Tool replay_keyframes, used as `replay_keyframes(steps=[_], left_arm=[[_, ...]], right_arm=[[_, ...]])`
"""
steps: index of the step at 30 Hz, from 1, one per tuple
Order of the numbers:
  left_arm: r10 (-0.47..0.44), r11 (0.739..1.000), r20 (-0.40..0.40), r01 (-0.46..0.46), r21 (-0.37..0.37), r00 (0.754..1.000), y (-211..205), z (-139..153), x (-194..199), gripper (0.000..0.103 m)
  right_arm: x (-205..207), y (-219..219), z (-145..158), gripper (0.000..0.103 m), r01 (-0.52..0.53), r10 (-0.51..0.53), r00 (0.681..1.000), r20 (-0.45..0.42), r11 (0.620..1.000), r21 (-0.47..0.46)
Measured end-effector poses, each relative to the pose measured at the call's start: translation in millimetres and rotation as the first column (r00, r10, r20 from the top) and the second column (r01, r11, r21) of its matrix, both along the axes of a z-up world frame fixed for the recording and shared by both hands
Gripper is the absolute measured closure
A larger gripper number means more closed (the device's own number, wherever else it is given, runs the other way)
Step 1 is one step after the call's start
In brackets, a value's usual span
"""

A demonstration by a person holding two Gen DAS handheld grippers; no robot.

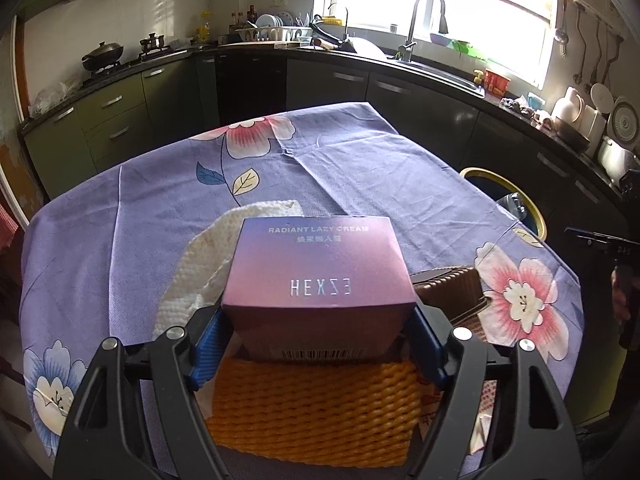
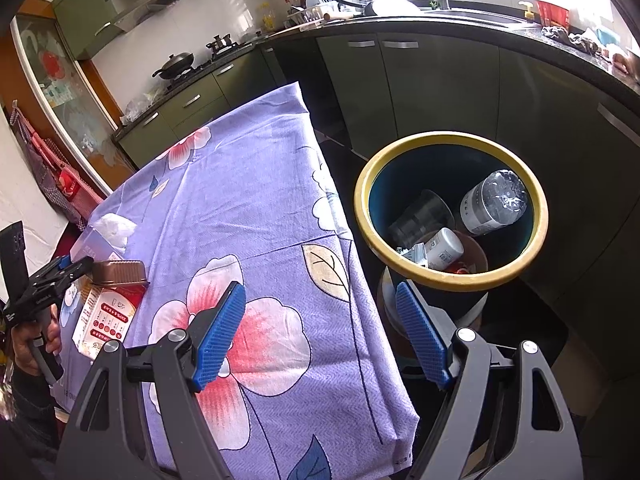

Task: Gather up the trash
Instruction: 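Carry the pink box with the left gripper over the bin and release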

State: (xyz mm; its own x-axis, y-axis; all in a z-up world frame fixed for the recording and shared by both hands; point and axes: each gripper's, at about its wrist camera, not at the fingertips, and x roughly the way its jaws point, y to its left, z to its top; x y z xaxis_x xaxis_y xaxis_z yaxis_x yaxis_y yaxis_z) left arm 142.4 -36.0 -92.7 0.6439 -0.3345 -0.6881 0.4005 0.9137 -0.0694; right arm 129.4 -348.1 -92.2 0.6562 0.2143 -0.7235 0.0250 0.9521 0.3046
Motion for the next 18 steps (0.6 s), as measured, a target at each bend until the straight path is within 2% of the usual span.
replay_keyframes(steps=[11, 18], left_arm=[[0.028, 1.000, 0.111, -0.026, -0.018, 0.993, 11.5, 47.8, -33.3, 0.030], [-0.018, 0.999, 0.153, 0.023, -0.032, 0.988, -1.8, 80.4, -52.4, 0.030]], right_arm=[[-5.2, 6.8, 5.8, 0.026, -0.017, 0.017, 1.000, 0.015, 1.000, -0.004], [-14.1, 4.3, 10.5, 0.026, -0.012, 0.013, 0.999, 0.029, 1.000, -0.008]])
